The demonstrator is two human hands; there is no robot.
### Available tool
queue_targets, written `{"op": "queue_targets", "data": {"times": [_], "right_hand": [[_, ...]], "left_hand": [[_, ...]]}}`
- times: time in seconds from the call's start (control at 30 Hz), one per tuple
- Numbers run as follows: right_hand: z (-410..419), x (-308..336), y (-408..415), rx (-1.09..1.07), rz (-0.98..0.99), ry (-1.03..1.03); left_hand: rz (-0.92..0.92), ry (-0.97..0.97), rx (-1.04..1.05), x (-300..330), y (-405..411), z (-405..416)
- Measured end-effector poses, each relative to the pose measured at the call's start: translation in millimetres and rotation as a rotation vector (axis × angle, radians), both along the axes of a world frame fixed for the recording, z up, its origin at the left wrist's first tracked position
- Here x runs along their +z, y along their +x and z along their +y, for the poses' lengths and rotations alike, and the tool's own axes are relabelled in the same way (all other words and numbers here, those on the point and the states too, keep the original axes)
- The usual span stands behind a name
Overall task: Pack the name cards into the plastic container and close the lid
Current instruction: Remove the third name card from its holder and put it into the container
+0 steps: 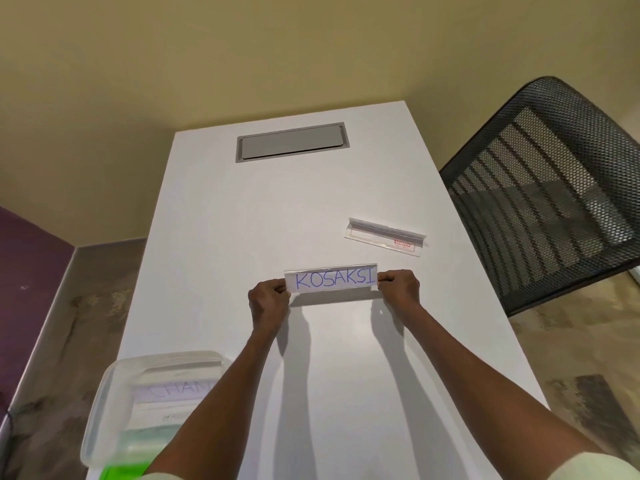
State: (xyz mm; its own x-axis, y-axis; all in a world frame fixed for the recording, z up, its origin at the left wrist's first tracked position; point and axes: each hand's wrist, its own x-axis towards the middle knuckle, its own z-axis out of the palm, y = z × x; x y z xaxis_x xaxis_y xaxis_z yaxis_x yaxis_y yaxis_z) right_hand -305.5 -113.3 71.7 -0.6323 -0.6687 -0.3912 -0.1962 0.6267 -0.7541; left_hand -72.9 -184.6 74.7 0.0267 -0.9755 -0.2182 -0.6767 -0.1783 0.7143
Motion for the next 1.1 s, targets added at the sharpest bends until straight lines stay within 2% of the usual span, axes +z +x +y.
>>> {"op": "queue_targets", "data": {"times": [0.27, 0.57, 1.0, 1.1], "right_hand": [[-5.7, -29.6, 2.8, 0.028, 0.006, 0.041], [-7.1, -60.6, 2.7, 0.005, -0.056, 0.062], [-3.9, -66.0, 1.3, 0.078, 0.025, 0.098], [-3.1, -61.0, 3.0, 0.147, 0.116, 0.128]], "left_hand": [[-0.065, 0.029, -0.037, -39.2, 7.9, -4.3], [-0.032, 0.058, -0.035, -66.4, 16.7, -1.2], [-0.072, 0.022, -0.139, -83.2, 20.5, 0.4], [-0.066, 0.013, -0.14, -81.5, 20.1, 1.0]]}}
